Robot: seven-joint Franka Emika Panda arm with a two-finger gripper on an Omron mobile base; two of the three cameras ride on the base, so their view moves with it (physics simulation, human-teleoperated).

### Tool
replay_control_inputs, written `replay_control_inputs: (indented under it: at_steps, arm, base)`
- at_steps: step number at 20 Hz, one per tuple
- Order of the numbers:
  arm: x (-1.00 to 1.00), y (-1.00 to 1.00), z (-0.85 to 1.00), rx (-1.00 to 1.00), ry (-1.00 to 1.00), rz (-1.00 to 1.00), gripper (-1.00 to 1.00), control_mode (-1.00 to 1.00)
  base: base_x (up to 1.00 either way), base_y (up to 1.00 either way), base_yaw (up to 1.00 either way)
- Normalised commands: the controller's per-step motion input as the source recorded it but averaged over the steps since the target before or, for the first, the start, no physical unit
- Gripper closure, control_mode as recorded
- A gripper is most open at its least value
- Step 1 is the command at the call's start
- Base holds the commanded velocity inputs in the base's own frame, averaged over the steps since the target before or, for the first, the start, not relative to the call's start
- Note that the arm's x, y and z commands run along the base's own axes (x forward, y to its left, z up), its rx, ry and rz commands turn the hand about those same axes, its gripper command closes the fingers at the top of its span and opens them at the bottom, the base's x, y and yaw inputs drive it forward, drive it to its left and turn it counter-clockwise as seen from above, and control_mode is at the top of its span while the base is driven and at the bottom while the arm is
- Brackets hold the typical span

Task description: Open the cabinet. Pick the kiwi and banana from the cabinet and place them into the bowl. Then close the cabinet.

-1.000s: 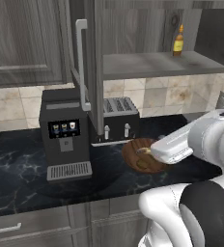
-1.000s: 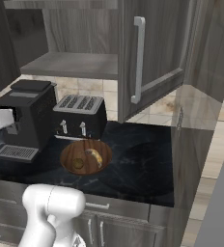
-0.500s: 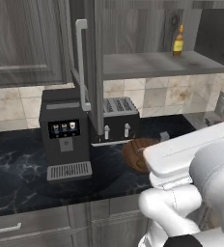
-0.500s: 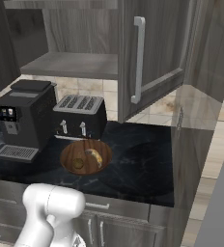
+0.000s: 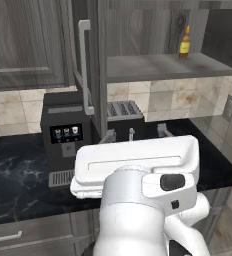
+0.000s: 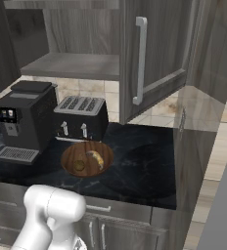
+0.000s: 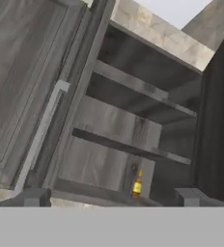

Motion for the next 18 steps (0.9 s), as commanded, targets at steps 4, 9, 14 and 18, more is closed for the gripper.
replay_control_inputs:
  at_steps: [4,9,14,18]
  arm:
    - [0.56,0.56,-0.16,-0.04,-0.2,-0.18,-1.0,-1.0]
    - [0.93,0.25,-0.13,-0.02,0.03,-0.17,-1.0,-1.0]
    - [1.0,0.19,-0.1,0.0,0.04,-0.24,-1.0,-1.0]
    - [1.0,0.1,-0.12,0.0,0.02,-0.28,-1.0,-1.0]
  base:
    - [0.0,0.0,0.0]
    - [0.0,0.0,0.0]
    - [0.0,0.0,0.0]
    - [0.0,0.0,0.0]
